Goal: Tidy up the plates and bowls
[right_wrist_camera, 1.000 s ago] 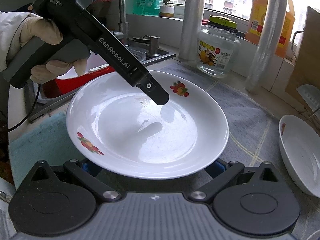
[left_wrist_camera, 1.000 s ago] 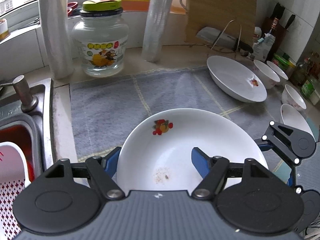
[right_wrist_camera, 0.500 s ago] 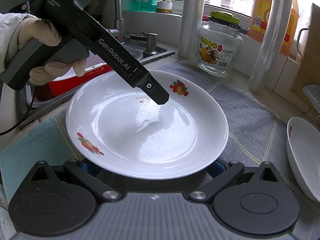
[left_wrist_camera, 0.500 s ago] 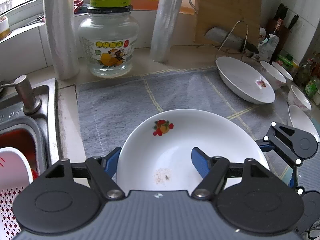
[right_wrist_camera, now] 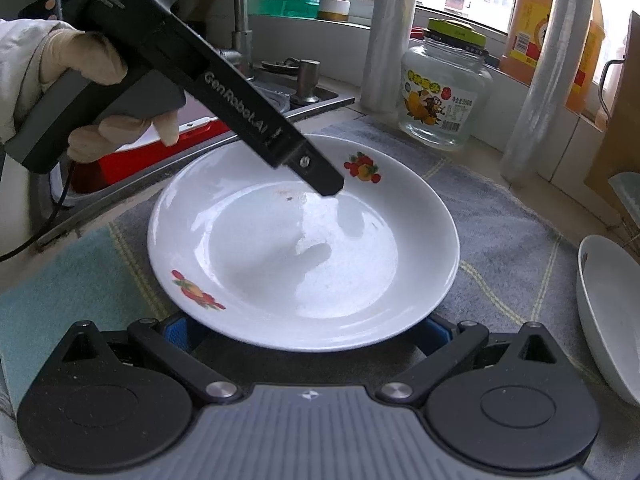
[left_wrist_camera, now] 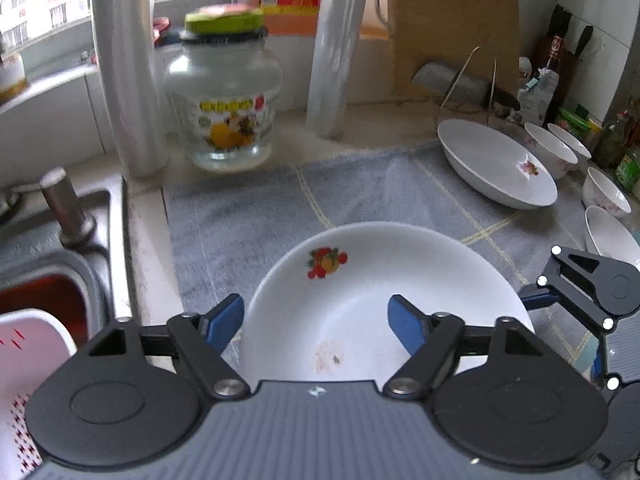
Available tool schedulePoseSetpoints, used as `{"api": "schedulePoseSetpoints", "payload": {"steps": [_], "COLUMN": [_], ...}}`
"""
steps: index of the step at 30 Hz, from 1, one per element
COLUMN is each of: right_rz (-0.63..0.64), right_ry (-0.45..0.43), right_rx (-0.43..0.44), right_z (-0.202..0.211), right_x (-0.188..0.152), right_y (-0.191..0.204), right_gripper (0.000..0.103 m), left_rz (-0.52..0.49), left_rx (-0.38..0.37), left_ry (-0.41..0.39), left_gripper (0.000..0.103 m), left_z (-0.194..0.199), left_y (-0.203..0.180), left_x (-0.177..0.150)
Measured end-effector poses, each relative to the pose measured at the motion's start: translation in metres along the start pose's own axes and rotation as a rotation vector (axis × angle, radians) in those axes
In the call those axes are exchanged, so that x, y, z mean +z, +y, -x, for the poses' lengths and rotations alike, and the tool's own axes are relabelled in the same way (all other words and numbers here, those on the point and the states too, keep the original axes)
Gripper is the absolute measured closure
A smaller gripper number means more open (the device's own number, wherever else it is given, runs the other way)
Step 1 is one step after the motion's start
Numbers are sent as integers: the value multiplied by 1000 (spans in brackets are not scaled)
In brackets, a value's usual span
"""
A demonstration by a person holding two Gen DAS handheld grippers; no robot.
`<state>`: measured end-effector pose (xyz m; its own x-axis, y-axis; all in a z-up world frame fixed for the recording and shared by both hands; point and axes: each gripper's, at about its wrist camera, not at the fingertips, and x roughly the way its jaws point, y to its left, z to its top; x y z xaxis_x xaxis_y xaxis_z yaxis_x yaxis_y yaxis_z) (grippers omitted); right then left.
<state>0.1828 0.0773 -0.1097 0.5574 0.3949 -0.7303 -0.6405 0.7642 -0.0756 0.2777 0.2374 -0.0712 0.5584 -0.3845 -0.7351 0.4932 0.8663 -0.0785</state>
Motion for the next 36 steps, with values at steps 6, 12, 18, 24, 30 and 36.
{"api": "schedulePoseSetpoints", "payload": {"steps": [6, 12, 18, 24, 30, 36], "right_rz": [-65, -198, -352, -425, -459, -527], "right_ry": [23, 42, 43, 20, 23, 10], "right_rx": [-49, -192, -317, -357, -381, -420], "right_z": [23, 55, 91, 126, 156, 184], "right_x": [-7, -17, -35, -60, -87, -118], "right_y": [-12, -27, -46, -69, -93, -121], "right_gripper": [0, 0, 0, 0, 0, 0], "left_rz": [-46, -80, -59, -39, -91, -139], "left_rx": [41, 40, -19, -65, -80, -151], "left_ry": [-99, -197, -243, -238, -222, -154], "left_gripper": [11, 8, 8, 3, 3, 2], "left_z": [26, 56, 73, 67, 51, 30], "left_y": [-15, -46, -89, -138, -188, -230], "left_x": [2, 4, 3, -8, -16, -21]}}
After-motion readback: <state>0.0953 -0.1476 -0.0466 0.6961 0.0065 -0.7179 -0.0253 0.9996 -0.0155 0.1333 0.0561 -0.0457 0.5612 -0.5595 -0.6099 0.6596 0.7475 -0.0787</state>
